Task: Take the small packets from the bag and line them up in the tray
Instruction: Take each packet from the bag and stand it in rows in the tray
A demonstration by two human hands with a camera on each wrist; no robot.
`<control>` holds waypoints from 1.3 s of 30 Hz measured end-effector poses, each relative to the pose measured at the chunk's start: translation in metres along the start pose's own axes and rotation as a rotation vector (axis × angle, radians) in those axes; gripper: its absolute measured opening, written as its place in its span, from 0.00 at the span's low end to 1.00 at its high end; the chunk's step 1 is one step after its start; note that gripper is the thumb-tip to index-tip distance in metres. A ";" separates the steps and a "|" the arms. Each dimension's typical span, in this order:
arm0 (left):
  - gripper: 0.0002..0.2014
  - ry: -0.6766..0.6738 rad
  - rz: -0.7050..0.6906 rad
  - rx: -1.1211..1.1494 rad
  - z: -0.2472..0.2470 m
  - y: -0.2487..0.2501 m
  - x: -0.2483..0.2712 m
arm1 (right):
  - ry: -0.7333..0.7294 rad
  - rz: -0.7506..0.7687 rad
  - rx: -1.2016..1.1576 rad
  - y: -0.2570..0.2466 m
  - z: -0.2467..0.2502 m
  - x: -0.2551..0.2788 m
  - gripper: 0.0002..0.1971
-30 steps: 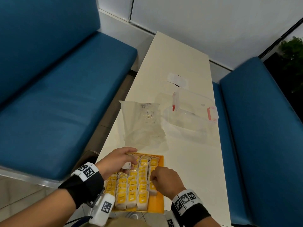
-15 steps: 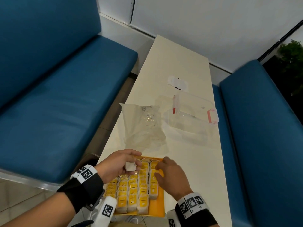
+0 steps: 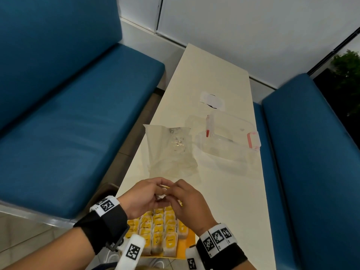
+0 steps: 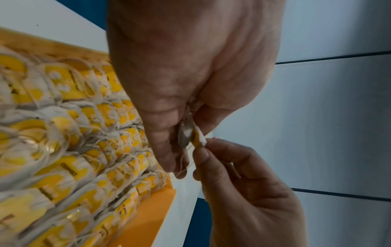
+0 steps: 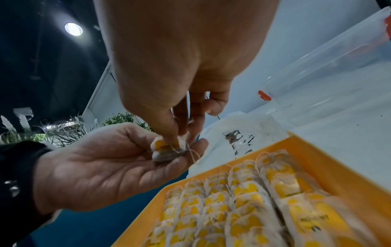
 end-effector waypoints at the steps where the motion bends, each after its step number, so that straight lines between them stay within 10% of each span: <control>1: 0.15 -0.010 -0.001 -0.001 -0.001 0.001 0.001 | 0.012 -0.007 -0.013 -0.001 0.002 0.000 0.11; 15: 0.07 0.063 -0.459 -0.613 0.009 0.031 0.014 | 0.018 -0.381 -0.159 0.016 0.048 -0.014 0.06; 29: 0.12 0.547 -0.448 -0.893 0.084 0.025 0.009 | -0.758 -0.295 0.173 0.035 0.006 0.059 0.11; 39: 0.10 0.516 -0.423 -0.936 0.087 0.021 -0.001 | -0.671 -0.277 0.428 0.058 -0.032 0.052 0.09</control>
Point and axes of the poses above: each hand's wrist, its own x-axis away from the middle knuckle, its own z-axis out of the back of the hand, y = z × x, the point moved 6 cm from there along -x, towards the middle knuckle, and after that the axes turned 11 degrees about y, right-handed, at the moved point
